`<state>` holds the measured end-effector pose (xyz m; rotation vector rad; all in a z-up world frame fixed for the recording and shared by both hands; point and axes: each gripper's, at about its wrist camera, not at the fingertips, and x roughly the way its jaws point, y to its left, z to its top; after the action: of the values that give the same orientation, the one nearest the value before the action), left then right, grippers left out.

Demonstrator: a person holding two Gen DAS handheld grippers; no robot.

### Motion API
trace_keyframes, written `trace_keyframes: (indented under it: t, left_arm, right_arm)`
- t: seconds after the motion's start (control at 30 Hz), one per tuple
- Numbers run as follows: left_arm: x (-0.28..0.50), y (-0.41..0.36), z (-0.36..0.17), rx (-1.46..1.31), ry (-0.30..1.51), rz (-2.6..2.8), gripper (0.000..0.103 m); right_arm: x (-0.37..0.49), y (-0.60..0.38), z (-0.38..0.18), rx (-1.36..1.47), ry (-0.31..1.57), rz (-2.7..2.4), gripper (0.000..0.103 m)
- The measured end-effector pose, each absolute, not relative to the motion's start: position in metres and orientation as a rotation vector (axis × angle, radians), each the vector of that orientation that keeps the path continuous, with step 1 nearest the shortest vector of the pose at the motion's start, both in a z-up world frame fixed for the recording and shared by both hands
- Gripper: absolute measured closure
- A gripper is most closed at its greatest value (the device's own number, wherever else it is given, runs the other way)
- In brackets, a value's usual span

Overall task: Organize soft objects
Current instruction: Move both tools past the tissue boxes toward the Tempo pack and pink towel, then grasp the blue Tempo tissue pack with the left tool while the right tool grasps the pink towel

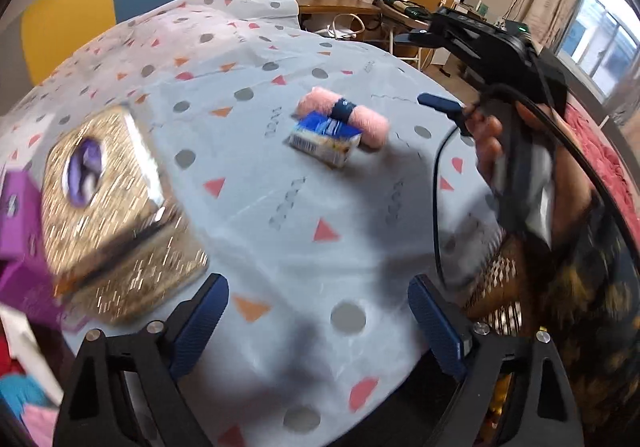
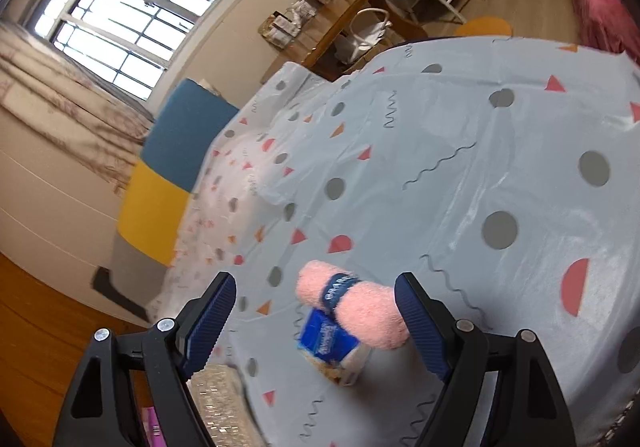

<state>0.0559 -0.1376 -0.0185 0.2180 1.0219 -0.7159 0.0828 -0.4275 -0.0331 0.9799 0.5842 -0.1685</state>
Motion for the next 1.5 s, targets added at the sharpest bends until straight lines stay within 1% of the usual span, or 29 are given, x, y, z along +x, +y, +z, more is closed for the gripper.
trace_keyframes:
  t: [0.17,0.2,0.27,0.33,0.4,0.5,0.67,0.73,0.83,0.9,1.0,1.1,1.17,1.3,1.5]
  left_arm:
    - [0.086,-0.172,-0.018,0.174,1.058,-0.732,0.016]
    - [0.092,-0.179,-0.020,0.168,1.067,-0.726,0.019]
    - [0.109,-0.194,-0.026,0.150,1.088,-0.699,0.022]
    - [0.124,-0.206,-0.034,0.132,1.110,-0.670,0.028]
    - [0.138,-0.214,-0.044,0.096,1.145,-0.649,0.029]
    - [0.161,-0.224,-0.059,0.038,1.210,-0.606,0.035]
    - [0.194,-0.240,-0.074,-0.087,1.280,-0.552,0.035]
    - [0.206,-0.246,-0.081,-0.144,1.313,-0.527,0.033]
    - [0.216,-0.256,-0.090,-0.163,1.339,-0.490,0.033]
    - [0.223,-0.263,-0.095,-0.160,1.348,-0.460,0.032]
    - [0.232,-0.274,-0.099,-0.145,1.338,-0.441,0.029]
    - [0.236,-0.285,-0.101,-0.074,1.315,-0.445,0.025]
    - [0.236,-0.290,-0.102,-0.029,1.298,-0.459,0.024]
    - [0.215,-0.289,-0.101,0.145,1.225,-0.517,0.038]
    - [0.176,-0.251,-0.101,0.184,1.177,-0.584,0.040]
  right_arm:
    - [0.079,-0.431,-0.035,1.040,0.557,-0.126,0.020]
    - [0.079,-0.432,-0.036,1.051,0.551,-0.120,0.020]
    - [0.078,-0.433,-0.037,1.067,0.547,-0.111,0.020]
    - [0.079,-0.433,-0.038,1.078,0.549,-0.104,0.020]
    - [0.080,-0.432,-0.039,1.078,0.555,-0.098,0.020]
    - [0.082,-0.430,-0.038,1.072,0.562,-0.085,0.020]
    - [0.084,-0.428,-0.039,1.068,0.572,-0.066,0.020]
    - [0.083,-0.429,-0.040,1.080,0.565,-0.061,0.020]
    - [0.081,-0.432,-0.043,1.106,0.557,-0.061,0.020]
    - [0.082,-0.432,-0.043,1.111,0.561,-0.053,0.020]
    - [0.084,-0.429,-0.043,1.106,0.570,-0.042,0.020]
    - [0.085,-0.428,-0.043,1.097,0.576,-0.039,0.020]
    - [0.085,-0.428,-0.044,1.099,0.580,-0.039,0.020]
    - [0.087,-0.425,-0.045,1.089,0.601,-0.041,0.020]
    - [0.091,-0.423,-0.047,1.072,0.636,-0.070,0.020]
